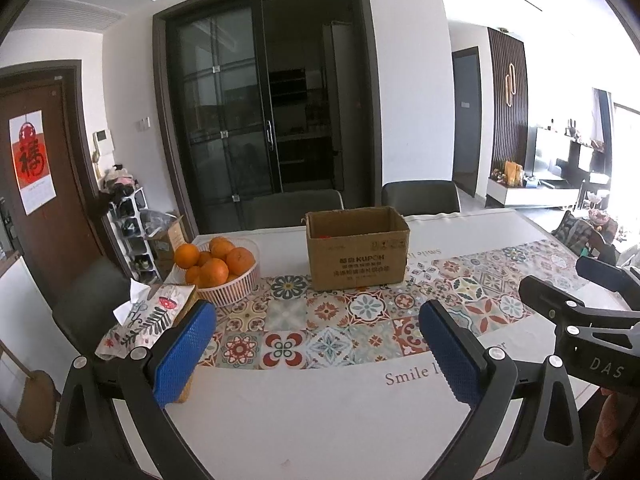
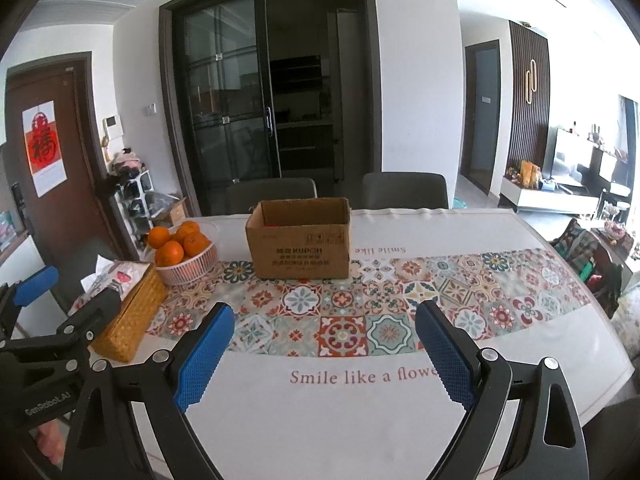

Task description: Organize soft objects

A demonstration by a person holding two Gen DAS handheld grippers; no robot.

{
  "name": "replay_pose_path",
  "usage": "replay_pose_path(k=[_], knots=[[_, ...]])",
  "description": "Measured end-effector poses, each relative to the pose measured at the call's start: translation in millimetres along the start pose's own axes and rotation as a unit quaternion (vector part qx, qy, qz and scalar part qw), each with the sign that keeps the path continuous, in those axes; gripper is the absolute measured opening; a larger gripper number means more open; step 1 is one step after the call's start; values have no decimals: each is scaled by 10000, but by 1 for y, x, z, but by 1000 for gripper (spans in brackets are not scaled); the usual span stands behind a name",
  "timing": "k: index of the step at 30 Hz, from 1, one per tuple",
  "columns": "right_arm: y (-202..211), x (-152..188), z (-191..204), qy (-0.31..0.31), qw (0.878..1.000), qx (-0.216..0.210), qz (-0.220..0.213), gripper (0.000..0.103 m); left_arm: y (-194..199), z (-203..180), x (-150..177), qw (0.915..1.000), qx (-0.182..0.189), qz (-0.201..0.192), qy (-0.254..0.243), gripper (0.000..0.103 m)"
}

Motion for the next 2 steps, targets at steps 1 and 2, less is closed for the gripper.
replay_pose_path(k=[1,2], knots=[[0,0,0,-2,10000,5,5,93,2,0,1,10000,0,0,4,103],[1,1,0,-3,10000,-3,6,93,2,0,1,10000,-10,4,-1,103]])
Point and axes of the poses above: each gripper's, at about its wrist camera, not at the fingertips, and y roughly against the way its jaws point, z to its left, x to its underside, the point moved 8 cm from there along -y, roughly the way its jaws point, and after that the axes turned 11 degrees about x, right-handed, at the moved point
